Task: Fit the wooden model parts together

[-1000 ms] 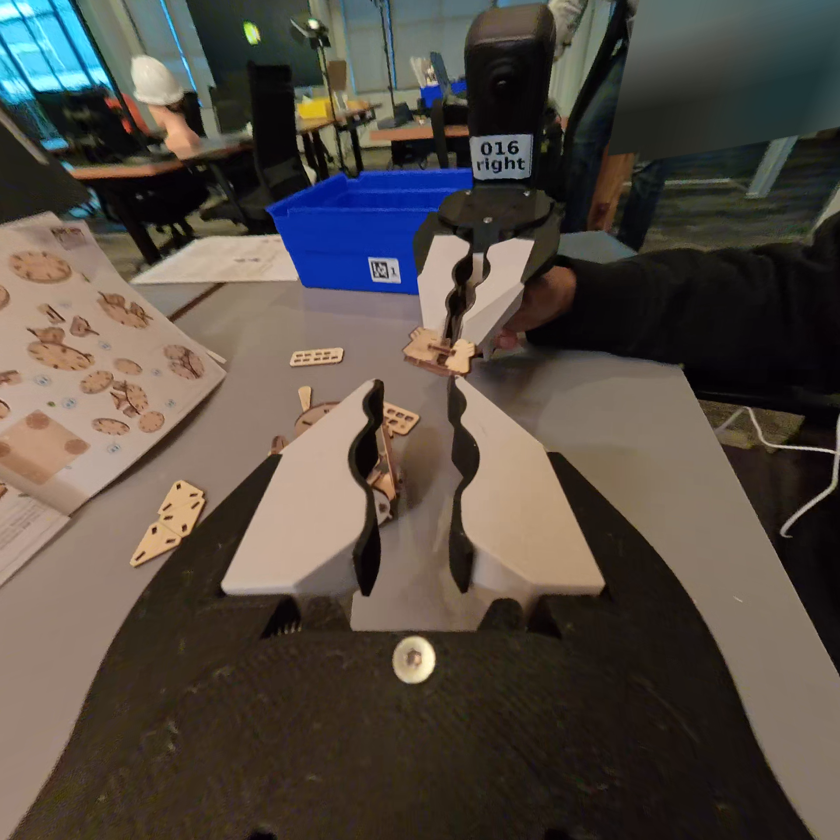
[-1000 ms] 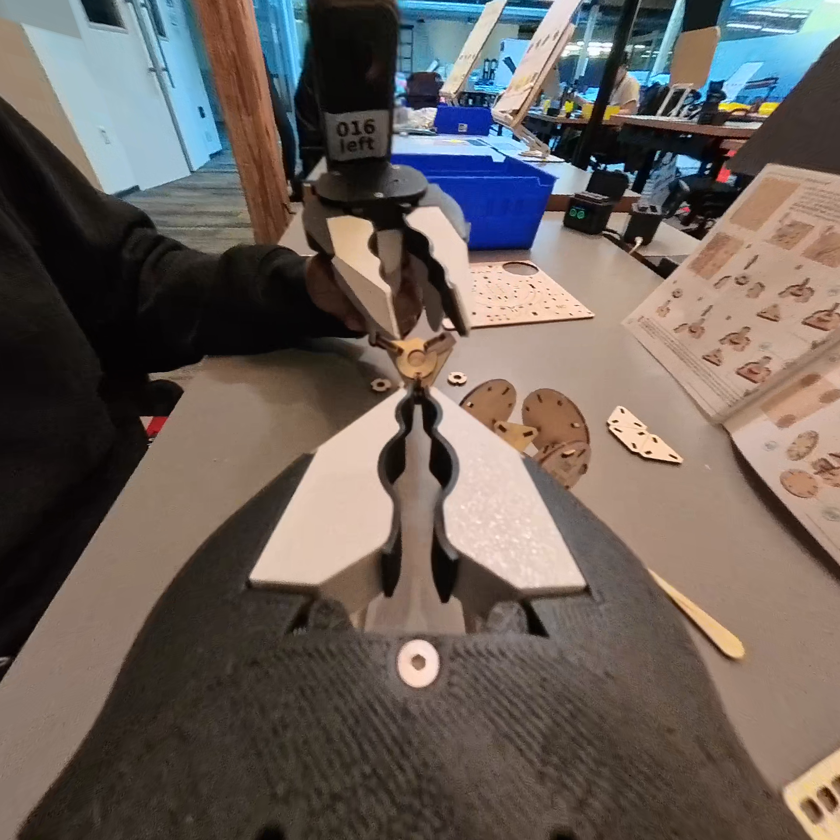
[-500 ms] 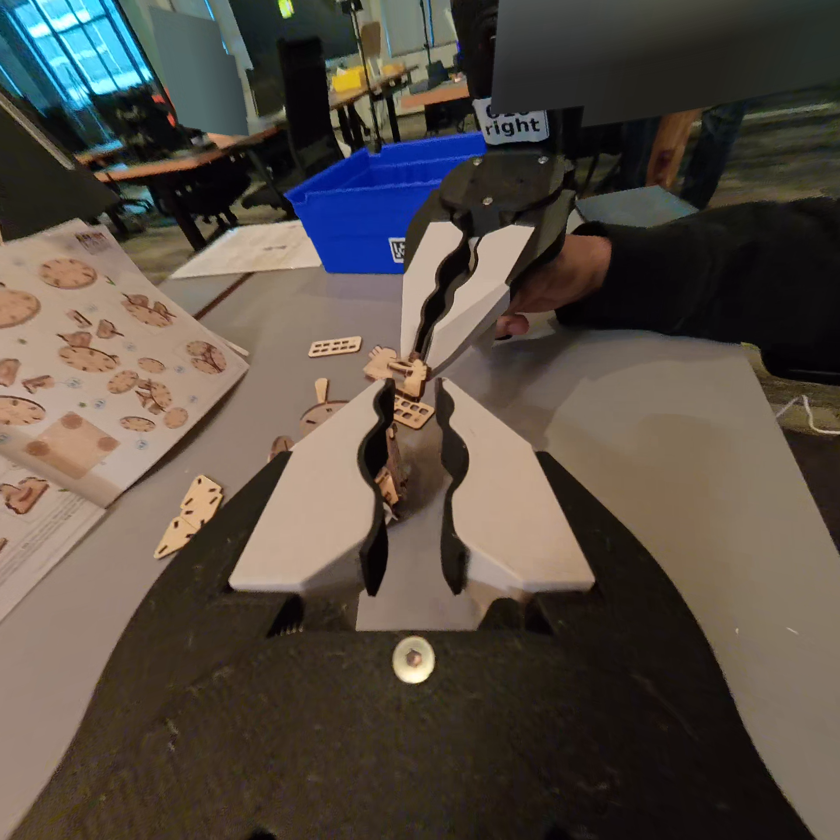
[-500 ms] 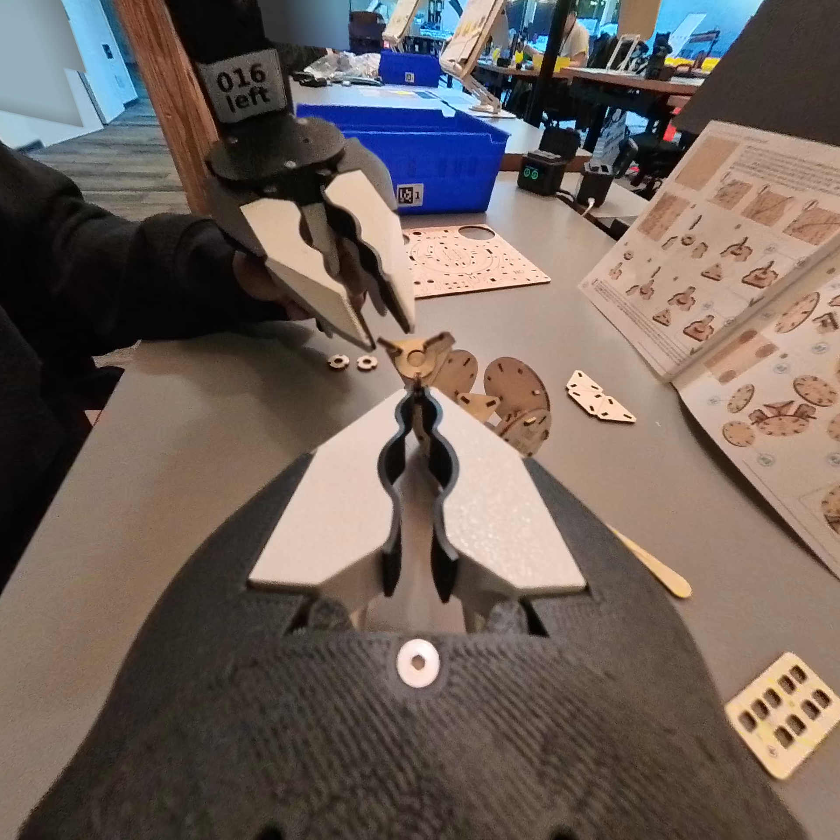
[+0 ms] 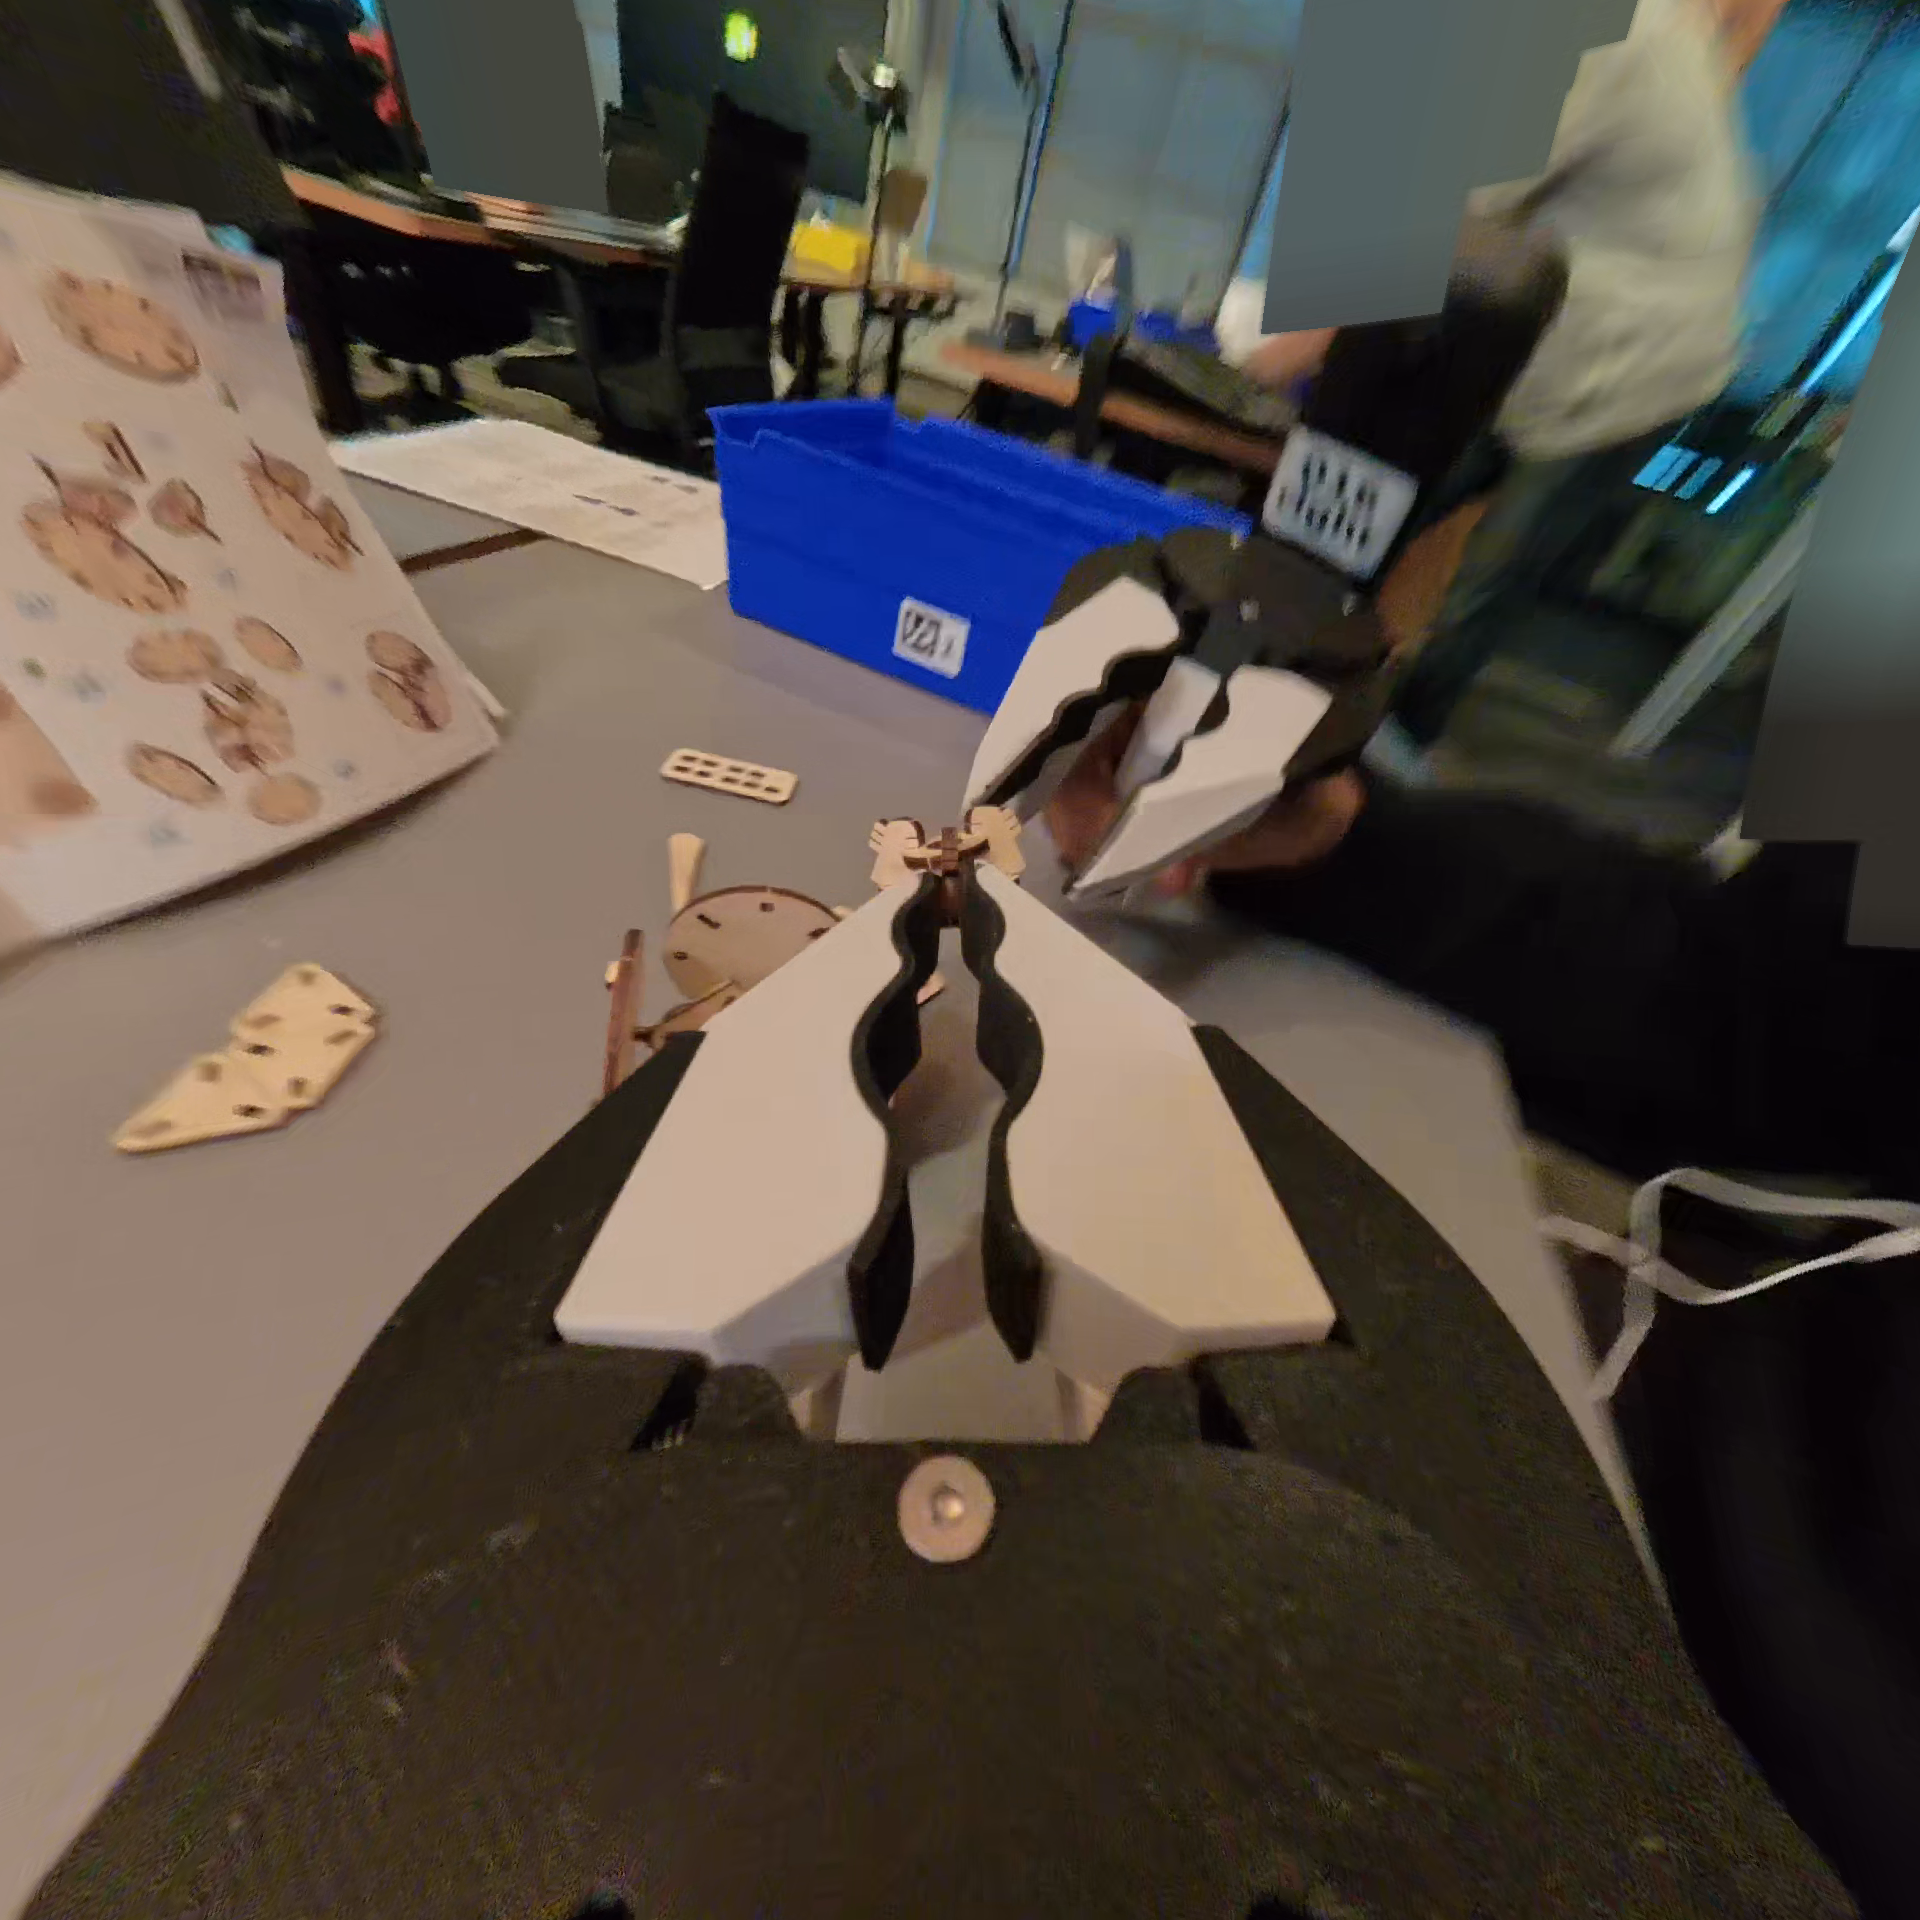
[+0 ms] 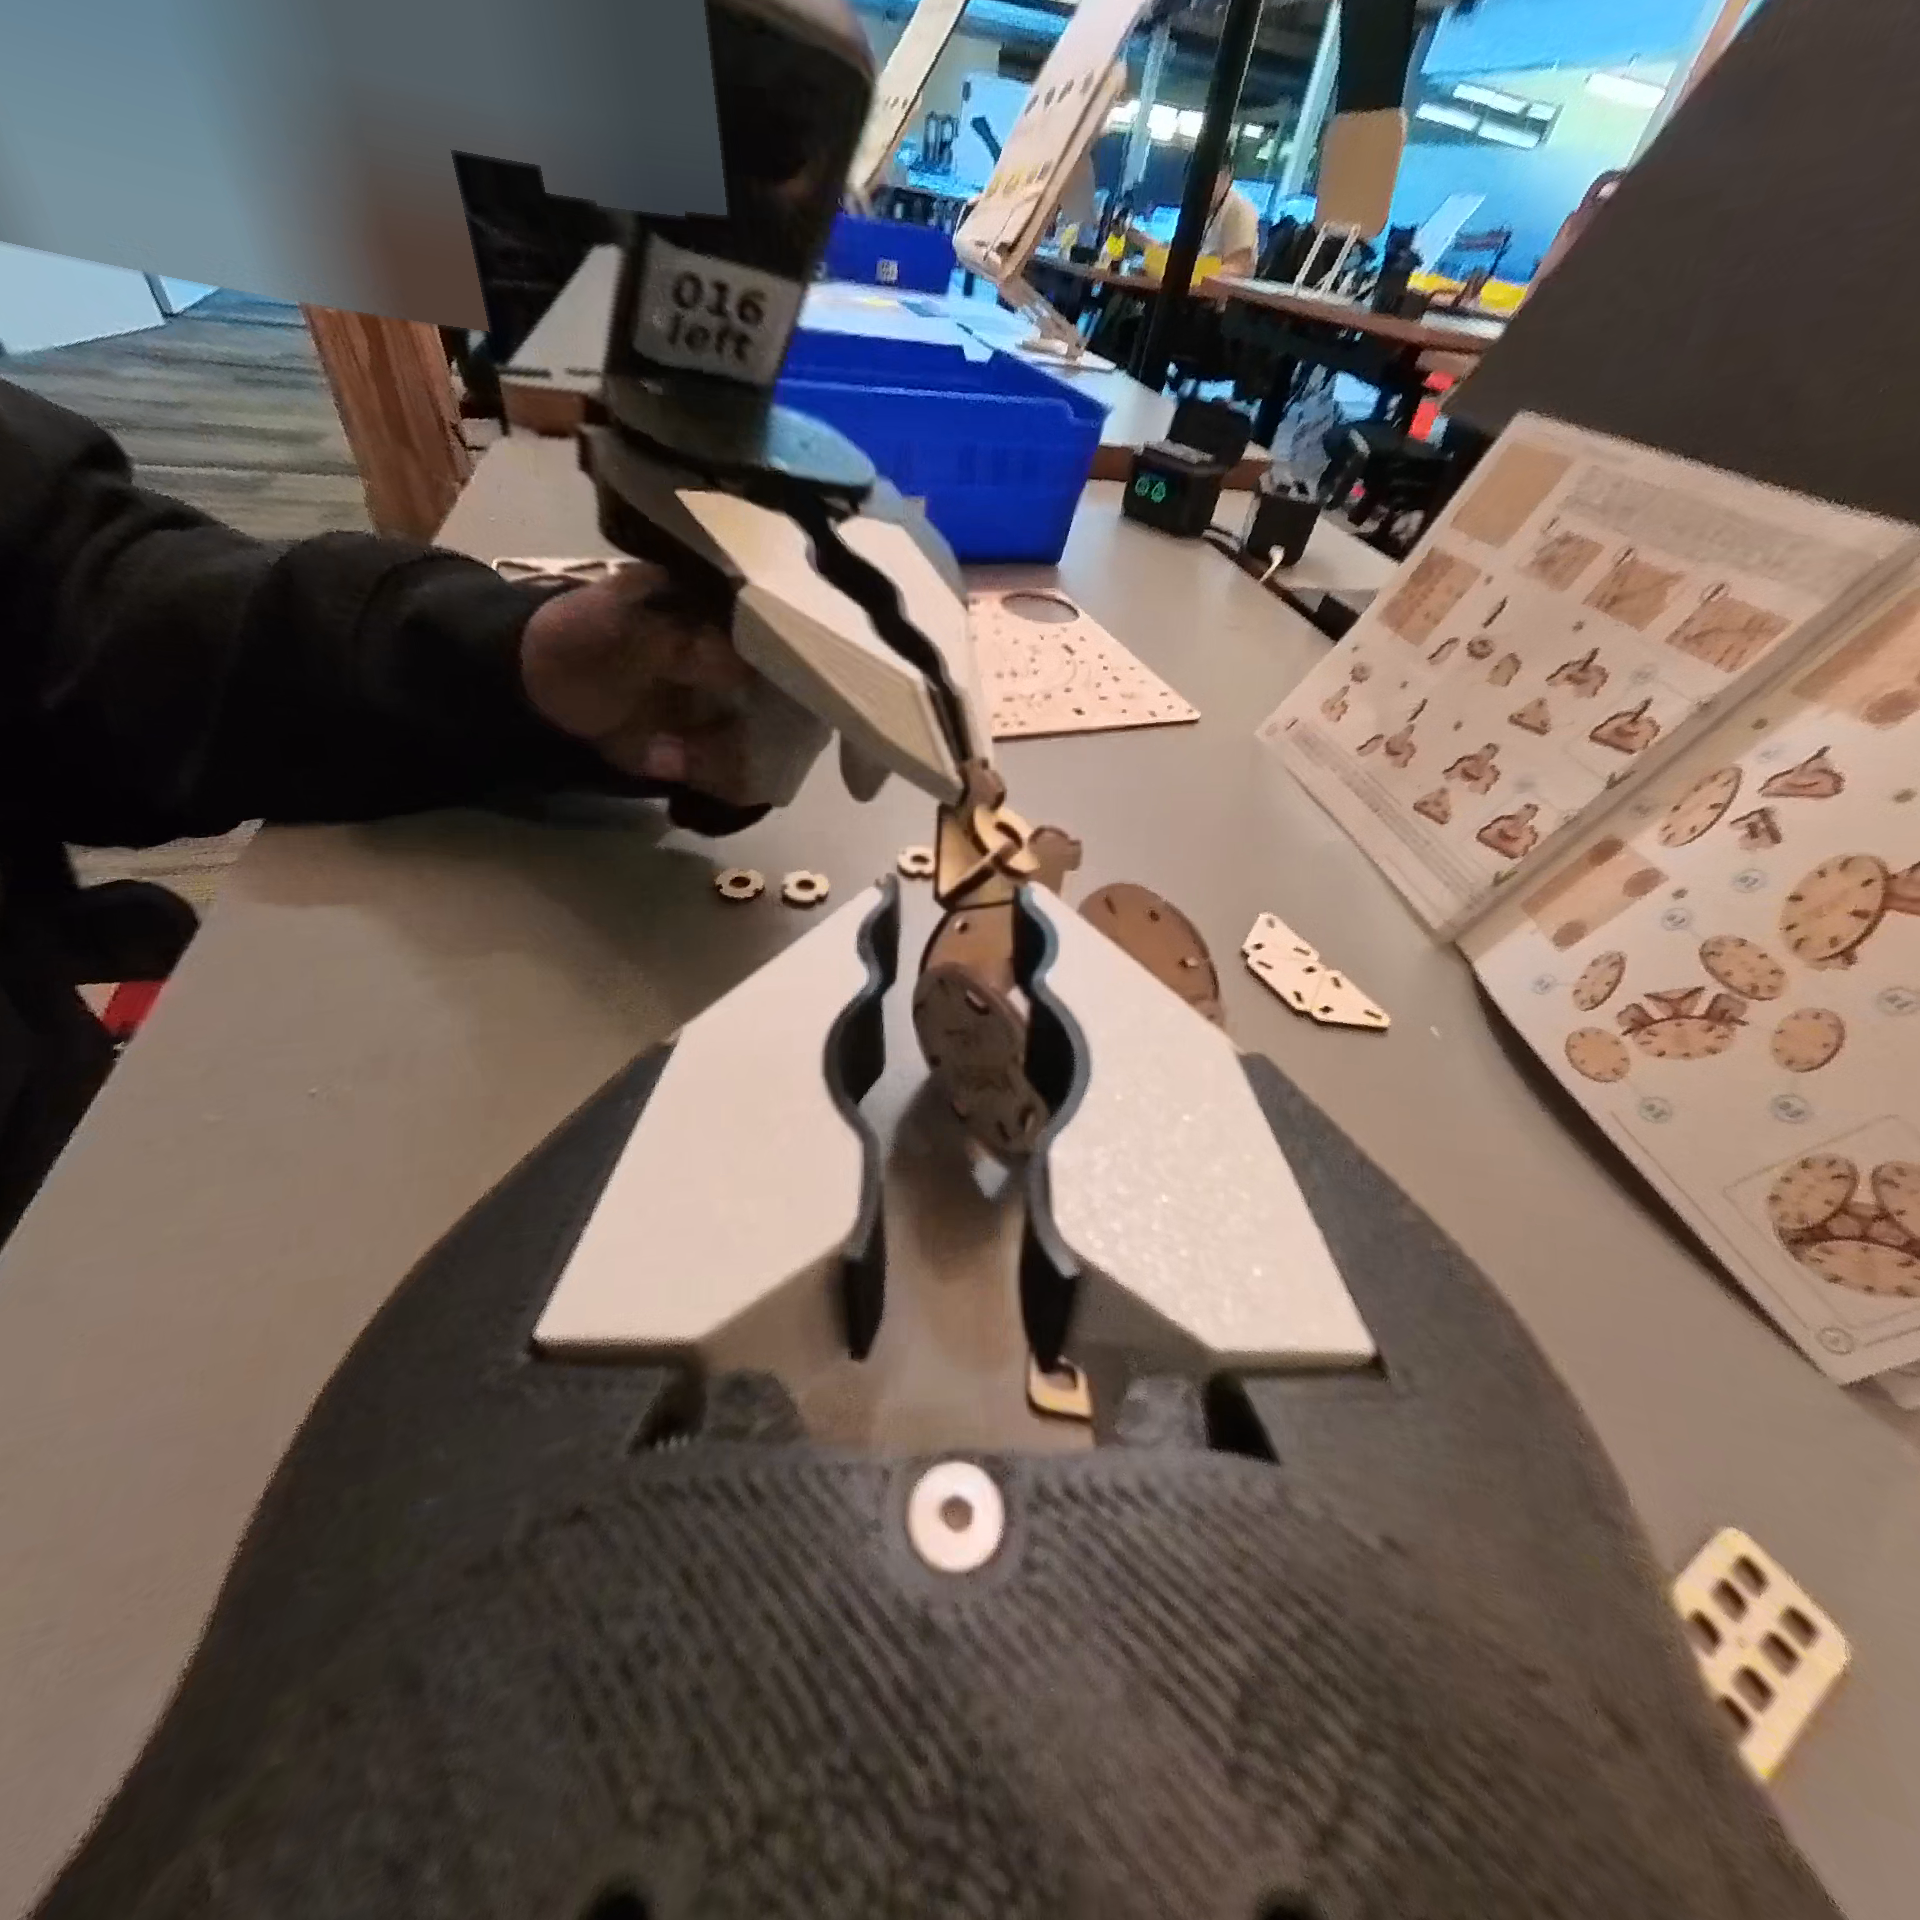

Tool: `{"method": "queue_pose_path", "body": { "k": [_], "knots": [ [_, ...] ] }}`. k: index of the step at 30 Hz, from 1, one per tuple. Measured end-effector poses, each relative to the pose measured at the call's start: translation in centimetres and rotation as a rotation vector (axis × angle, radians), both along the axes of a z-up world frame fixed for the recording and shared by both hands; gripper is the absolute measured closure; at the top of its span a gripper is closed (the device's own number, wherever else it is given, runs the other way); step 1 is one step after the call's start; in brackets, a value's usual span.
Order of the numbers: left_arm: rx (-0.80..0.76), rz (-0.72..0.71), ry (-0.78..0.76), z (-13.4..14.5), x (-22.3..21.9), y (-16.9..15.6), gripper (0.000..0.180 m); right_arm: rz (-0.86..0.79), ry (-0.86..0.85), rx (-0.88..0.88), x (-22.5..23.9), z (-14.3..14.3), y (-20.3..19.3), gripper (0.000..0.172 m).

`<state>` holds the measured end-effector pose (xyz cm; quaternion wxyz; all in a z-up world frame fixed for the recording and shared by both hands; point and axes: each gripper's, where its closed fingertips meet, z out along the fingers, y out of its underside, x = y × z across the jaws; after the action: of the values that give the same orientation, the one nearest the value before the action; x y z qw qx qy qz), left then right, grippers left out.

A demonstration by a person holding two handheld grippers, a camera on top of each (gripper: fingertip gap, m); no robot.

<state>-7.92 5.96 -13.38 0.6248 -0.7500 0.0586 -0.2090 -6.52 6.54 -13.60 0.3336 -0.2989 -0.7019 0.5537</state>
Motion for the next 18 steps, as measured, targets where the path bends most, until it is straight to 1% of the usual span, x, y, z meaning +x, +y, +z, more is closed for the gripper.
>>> {"method": "queue_pose_path", "body": {
  "k": [2, 4, 6, 8, 10, 12, 15, 18],
  "knots": [
    [0.002, -0.050, -0.229, 0.7, -0.6, -0.2, 0.180, -0.022, 0.098, 0.028, 0.2, 1.2, 0.1, 0.141],
    [0.021, -0.107, -0.429, 1.4, -1.1, -0.6, 0.180, -0.051, 0.217, 0.103, 0.5, 2.2, 0.1, 0.135],
    [0.029, -0.132, -0.543, 1.7, -1.6, -0.7, 0.180, -0.094, 0.332, 0.210, 0.7, 2.7, 0.1, 0.135],
    [0.032, -0.151, -0.571, 1.8, -1.5, -0.8, 0.180, -0.143, 0.447, 0.312, 0.9, 3.0, 0.0, 0.138],
    [0.025, -0.165, -0.560, 1.8, -1.1, -0.8, 0.180, -0.170, 0.537, 0.382, 1.2, 3.0, -0.2, 0.142],
    [0.023, -0.193, -0.558, 1.9, -0.5, -0.8, 0.180, -0.169, 0.536, 0.392, 1.1, 2.7, -0.4, 0.143],
    [0.022, -0.277, -0.604, 2.3, 0.6, -1.1, 0.180, -0.154, 0.510, 0.364, 1.1, 2.6, -0.5, 0.142],
    [0.000, -0.327, -0.642, 2.2, 1.4, -1.2, 0.180, -0.138, 0.518, 0.344, 1.4, 2.8, -0.6, 0.142]
  ]
}}
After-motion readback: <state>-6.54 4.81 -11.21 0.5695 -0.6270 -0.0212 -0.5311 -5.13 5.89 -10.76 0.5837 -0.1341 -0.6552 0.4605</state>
